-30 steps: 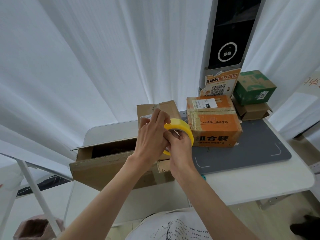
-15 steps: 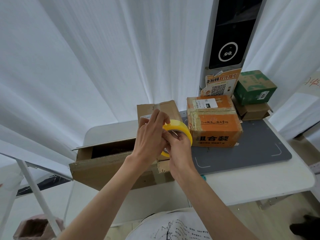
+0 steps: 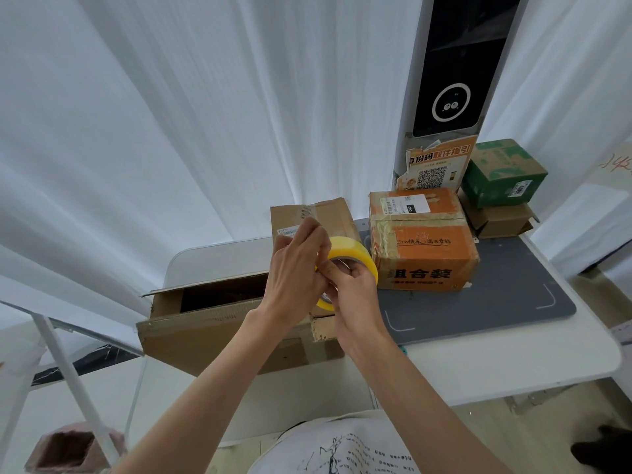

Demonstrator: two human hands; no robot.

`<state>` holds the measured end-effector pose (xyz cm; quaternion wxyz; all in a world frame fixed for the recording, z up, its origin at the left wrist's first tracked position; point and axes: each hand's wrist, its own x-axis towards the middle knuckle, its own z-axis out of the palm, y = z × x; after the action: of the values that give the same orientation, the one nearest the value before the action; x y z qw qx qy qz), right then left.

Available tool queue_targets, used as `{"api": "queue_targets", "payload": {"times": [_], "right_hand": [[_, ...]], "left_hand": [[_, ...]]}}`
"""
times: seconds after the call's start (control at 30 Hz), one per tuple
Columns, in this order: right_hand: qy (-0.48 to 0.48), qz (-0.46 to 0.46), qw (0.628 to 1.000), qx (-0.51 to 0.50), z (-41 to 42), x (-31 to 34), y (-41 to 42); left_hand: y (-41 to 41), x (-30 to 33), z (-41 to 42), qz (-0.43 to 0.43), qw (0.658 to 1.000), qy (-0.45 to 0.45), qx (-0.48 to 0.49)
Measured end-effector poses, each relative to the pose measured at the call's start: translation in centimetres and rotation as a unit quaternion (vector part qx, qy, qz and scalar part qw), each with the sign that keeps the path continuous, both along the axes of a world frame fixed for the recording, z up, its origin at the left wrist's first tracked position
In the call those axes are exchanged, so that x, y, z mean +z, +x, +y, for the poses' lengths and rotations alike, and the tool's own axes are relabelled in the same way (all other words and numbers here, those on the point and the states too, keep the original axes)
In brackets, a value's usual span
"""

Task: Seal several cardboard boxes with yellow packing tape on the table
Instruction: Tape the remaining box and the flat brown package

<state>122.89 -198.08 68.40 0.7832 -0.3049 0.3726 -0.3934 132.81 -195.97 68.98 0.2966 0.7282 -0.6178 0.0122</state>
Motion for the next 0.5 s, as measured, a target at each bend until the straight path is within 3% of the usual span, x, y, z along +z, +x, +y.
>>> {"api": "queue_targets", "payload": {"times": [0.2,0.5], "right_hand": [[-0.031,0.024,0.999,-0.029,-0.23,-0.08,0.22],[-0.051,0.034,0.997,-0.040,-0.23,-0.05,0.20]], "left_hand": [[0.09,0.49,0.04,-0.061,0.998,-0.021,0.007],[-0.23,0.40,0.65,-0.065,0.995,-0.066,0.030]]}}
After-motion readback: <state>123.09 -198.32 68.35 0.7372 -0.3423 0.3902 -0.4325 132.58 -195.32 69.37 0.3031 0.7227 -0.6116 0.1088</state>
